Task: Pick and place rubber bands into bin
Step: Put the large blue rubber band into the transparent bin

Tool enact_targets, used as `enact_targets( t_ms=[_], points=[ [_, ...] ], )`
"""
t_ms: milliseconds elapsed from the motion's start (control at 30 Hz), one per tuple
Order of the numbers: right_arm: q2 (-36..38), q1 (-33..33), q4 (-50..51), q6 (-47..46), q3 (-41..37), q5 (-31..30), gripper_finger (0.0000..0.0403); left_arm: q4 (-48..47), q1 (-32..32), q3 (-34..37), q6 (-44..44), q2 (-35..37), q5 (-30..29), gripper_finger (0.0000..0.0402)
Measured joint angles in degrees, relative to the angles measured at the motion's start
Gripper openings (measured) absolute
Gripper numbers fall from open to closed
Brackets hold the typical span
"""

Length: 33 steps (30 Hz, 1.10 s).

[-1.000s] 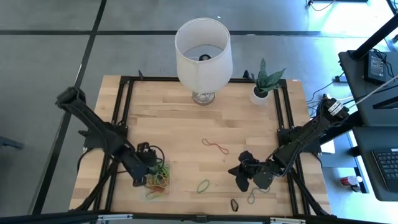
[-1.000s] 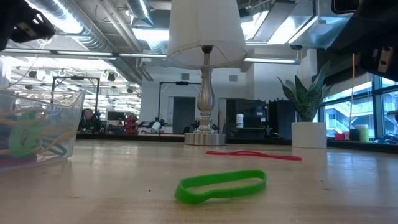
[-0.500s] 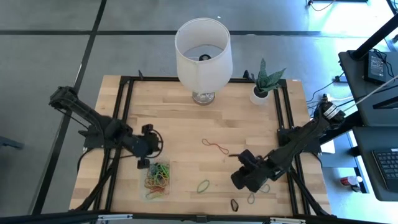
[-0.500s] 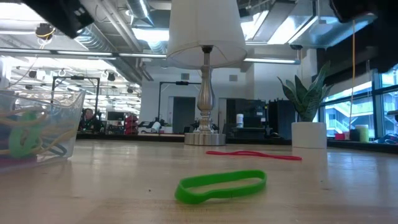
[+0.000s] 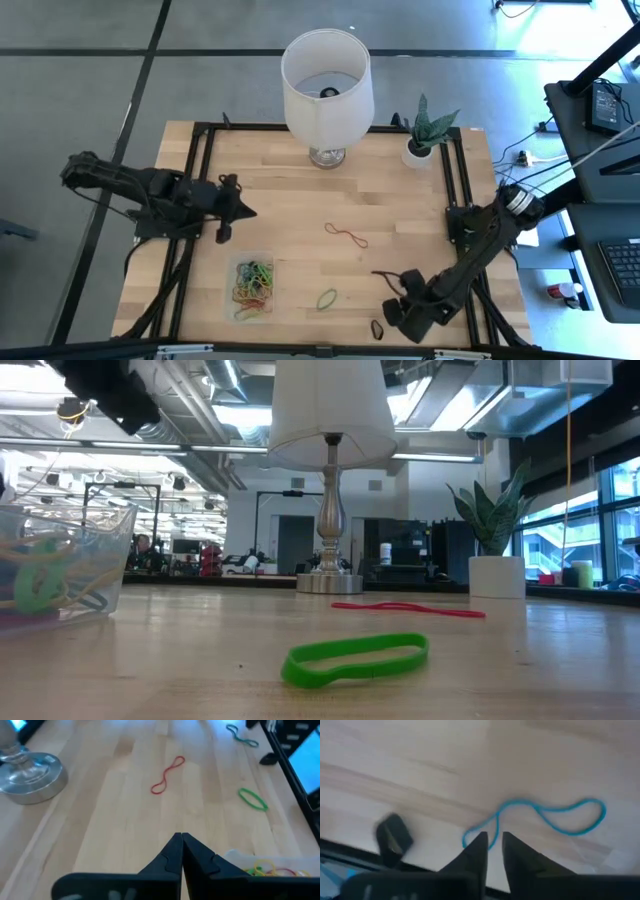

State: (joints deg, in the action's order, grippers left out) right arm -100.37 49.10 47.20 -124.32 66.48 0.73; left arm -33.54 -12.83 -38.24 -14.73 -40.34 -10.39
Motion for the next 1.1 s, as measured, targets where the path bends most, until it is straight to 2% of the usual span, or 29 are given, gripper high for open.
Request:
enact_targets(
  t_ms=[267,433,567,667,733,867,967,1100],
  points=[
    [-5.8,0.1,-2.0,0.4,0.0,0.9,0.0124,2.3,3.0,4.3,0.3,7.0,0.5,0.0002],
    [-9.3,0.0,-4.6,0.0,0.3,2.0,0.0134,2.1,3.0,4.3,-0.1,8.6,0.5,0.0002],
    [-11.4,-0.3,-5.1,-0.8,0.4,4.1,0.0105,2.1,3.0,4.3,0.4,8.8,0.4,0.0002],
    [-11.6,-0.6,-5.5,-1.4,0.5,4.0,0.0039,2.3,3.0,4.3,1.9,8.8,-0.3,0.0002],
    [-11.8,-0.7,-4.5,-0.9,1.3,3.9,0.0013,3.3,3.0,4.3,1.9,8.8,-0.4,0.0002],
    [-12.6,-0.8,2.8,0.2,5.9,3.0,0.0008,4.1,3.0,4.3,5.1,9.3,0.0,0.0002],
    [-13.1,-0.8,15.0,0.4,11.0,-1.2,0.0003,4.1,3.0,4.3,7.8,11.0,-0.3,0.0003],
    [-12.7,-1.5,24.6,1.8,19.3,-6.8,0.0002,3.6,3.0,4.3,10.3,14.2,-2.1,0.0001]
  ],
)
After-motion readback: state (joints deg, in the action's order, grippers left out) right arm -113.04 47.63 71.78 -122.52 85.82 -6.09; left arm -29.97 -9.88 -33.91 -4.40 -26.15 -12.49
